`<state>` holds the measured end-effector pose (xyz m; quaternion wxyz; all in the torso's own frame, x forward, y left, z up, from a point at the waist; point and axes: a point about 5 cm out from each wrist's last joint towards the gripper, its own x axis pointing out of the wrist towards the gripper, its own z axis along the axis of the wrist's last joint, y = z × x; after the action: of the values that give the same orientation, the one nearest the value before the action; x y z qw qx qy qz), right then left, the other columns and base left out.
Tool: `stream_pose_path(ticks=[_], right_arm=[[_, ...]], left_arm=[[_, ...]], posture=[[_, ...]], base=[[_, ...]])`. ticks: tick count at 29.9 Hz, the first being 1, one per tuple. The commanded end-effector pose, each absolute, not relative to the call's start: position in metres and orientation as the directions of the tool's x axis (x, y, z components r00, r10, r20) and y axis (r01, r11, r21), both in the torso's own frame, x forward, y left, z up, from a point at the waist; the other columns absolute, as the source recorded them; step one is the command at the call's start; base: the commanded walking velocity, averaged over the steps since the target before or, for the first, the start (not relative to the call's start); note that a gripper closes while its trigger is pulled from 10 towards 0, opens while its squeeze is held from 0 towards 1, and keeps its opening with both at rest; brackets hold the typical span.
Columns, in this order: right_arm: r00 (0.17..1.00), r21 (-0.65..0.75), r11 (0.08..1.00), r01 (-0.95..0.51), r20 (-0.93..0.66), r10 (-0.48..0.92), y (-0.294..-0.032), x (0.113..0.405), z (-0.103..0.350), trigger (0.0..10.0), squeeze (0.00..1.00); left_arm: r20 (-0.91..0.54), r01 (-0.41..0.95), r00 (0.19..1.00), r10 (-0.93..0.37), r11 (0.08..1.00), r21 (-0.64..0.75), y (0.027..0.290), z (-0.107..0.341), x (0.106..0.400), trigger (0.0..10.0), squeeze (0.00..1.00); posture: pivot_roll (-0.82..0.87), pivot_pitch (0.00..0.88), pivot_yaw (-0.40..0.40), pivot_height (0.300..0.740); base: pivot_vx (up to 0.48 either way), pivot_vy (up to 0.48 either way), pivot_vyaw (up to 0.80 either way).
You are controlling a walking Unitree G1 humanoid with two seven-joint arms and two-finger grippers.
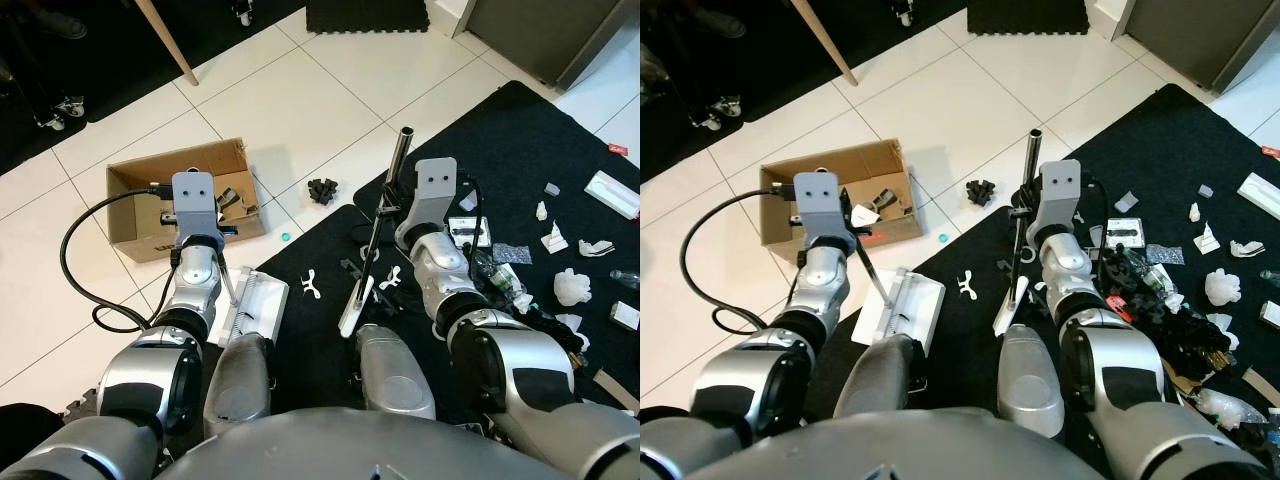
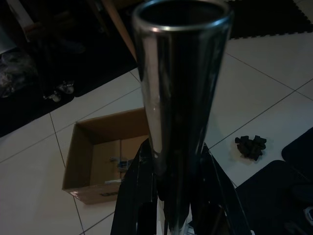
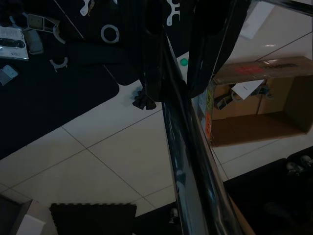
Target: Sweep floor
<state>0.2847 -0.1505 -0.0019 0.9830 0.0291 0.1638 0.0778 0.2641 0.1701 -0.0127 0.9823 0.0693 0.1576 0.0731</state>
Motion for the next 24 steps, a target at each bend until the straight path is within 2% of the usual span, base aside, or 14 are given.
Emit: stream_pose_path(ticks=[1, 24], right_arm=[[0.921, 0.071, 0.986, -0.154, -0.351, 0.169, -0.1494, 0.2795, -0.008, 10.0, 0.0], [0.92, 0.073, 0.986, -0.153, -0.353, 0.169, -0.1492, 0.2792, -0.0083, 10.0, 0.0]], left_arm=[[-0.434, -0.095, 0.879, 0.195, 0.966, 0.242, 0.1848, -0.0357, 0.2412, 10.0, 0.0], [-0.436, -0.094, 0.879, 0.195, 0.965, 0.243, 0.1848, -0.036, 0.2408, 10.0, 0.0]], posture=[[-0.03, 0.0, 0.033, 0.74], [-0.03, 0.0, 0.034, 0.74]], base=[[0.0, 0.0, 0.0], [0.0, 0.0, 0.0]])
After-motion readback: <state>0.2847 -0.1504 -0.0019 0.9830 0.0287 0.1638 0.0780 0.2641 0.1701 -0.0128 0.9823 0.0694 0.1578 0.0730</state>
